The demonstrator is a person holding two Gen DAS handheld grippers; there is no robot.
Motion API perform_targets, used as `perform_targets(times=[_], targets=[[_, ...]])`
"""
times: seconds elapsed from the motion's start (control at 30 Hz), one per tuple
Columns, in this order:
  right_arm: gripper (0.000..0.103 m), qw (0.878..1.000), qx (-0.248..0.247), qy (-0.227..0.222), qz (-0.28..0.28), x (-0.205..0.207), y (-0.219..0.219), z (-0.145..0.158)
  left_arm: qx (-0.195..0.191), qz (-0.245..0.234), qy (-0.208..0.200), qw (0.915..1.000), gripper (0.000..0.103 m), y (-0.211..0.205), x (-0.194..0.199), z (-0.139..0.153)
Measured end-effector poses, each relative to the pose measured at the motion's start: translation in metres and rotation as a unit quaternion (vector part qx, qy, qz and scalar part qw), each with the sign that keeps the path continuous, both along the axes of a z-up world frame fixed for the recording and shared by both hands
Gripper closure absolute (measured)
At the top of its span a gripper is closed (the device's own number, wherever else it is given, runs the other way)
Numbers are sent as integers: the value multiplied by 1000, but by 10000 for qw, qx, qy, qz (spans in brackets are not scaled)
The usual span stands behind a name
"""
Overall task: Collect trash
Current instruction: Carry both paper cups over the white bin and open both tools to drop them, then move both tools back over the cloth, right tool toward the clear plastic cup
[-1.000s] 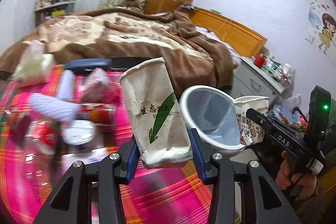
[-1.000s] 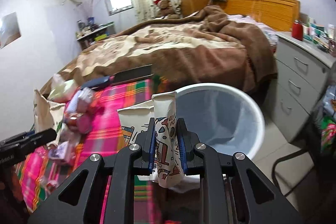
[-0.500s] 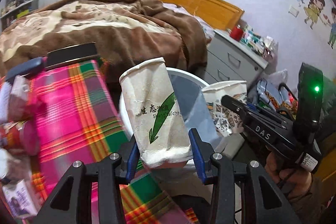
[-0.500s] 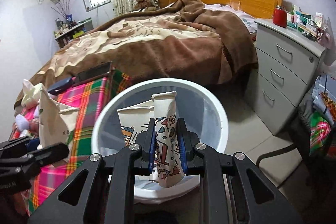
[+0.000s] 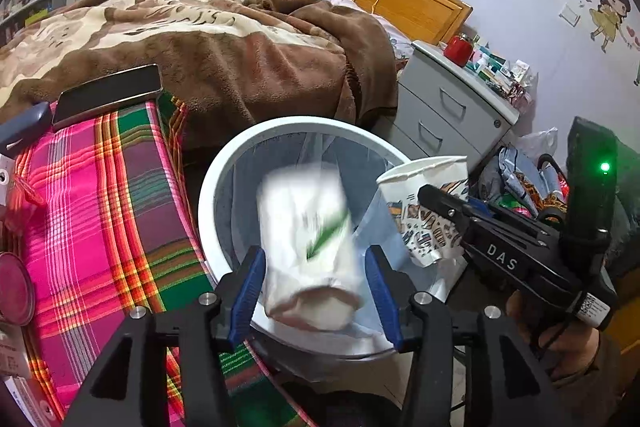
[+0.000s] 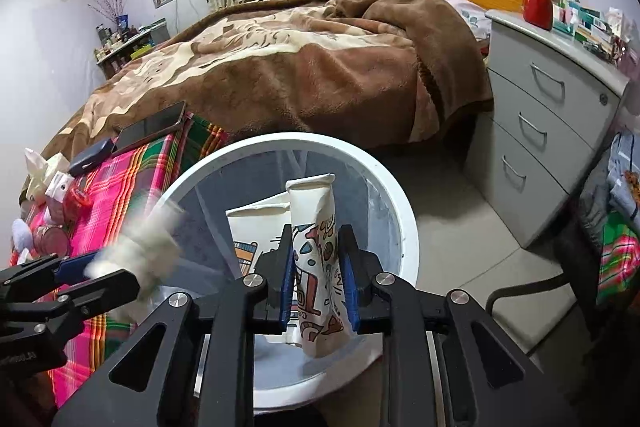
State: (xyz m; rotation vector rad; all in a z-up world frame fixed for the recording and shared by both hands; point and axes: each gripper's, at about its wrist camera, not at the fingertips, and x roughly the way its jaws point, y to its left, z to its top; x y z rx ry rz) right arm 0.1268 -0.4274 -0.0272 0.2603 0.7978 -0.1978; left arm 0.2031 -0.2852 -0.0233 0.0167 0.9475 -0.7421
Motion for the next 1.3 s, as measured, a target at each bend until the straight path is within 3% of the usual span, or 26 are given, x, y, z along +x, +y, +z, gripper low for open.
perform_targets(times=[0.1, 0.13, 0.77, 1.07, 1.3], targets=[[44, 10000, 33, -5, -11, -2, -1, 0, -32, 47, 18, 10000, 39, 3, 1, 0], [43, 9999, 100, -54, 7, -4, 0, 1, -57, 35, 20, 10000, 39, 4, 1, 1], [43, 9984, -129, -468, 274, -25, 41, 30, 33, 630, -519, 9967, 39, 73, -41, 41], [43, 9952, -126, -681, 688, -38, 83, 38, 7, 1087, -733, 9914, 39, 134, -72, 53], [43, 9898, 29, -764, 1206, -45, 121, 35, 175, 1609, -916, 9826, 39, 195, -94, 54]])
